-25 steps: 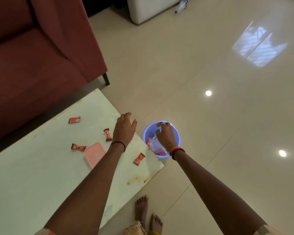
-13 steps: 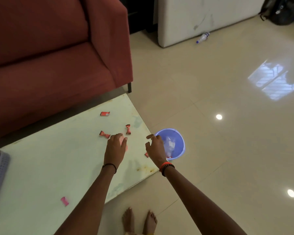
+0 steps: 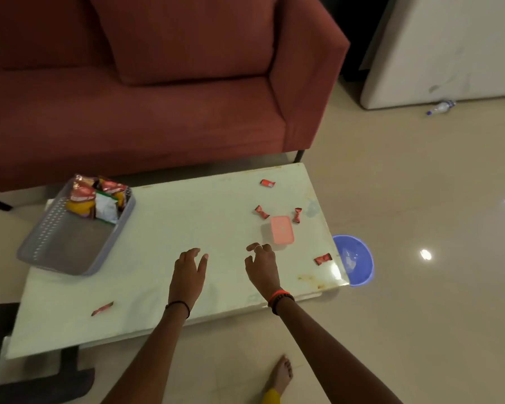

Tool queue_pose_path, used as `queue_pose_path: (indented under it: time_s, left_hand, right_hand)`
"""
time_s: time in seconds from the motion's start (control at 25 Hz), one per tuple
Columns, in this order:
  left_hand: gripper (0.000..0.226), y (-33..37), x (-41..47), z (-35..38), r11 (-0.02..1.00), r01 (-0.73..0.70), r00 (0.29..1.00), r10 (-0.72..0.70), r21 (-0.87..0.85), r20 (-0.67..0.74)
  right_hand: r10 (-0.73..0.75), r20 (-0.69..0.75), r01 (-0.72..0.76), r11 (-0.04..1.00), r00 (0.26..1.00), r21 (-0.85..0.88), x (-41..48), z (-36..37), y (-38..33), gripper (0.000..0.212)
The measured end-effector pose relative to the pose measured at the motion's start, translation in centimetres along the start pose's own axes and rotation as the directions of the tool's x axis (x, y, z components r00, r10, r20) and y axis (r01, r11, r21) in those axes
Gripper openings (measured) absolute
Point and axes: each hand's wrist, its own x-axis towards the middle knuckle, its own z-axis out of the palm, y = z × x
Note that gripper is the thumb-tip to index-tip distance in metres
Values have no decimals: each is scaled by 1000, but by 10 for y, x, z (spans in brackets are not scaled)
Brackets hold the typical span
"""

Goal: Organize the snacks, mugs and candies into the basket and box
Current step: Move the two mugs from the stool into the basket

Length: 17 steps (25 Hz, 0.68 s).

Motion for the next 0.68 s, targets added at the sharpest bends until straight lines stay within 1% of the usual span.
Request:
queue_pose_path:
  time_s: [0.12,0.36,0.52,0.68]
  left_hand:
    - [37,-63,-10,-47,999,47,997,-47,-1,-54]
    - [36,-179,-36,-130,989,131,985,-137,-61,-102]
    - [35,-251,-53,-182,976,203,962,-215,-84,-171]
    - [38,-307,-67,-225,958,261,926,-282,-117,-249]
  right_hand:
    - [-24,47,24,1000,999,-7,-25,59,-40,31]
    - [-43,138,47,999,990,-26,-78,177,-110,31]
    - [-98,225,116,991,969,-69,-109,252,-162,31]
    - [-167,326,202,976,930,-78,-134,314,-209,31]
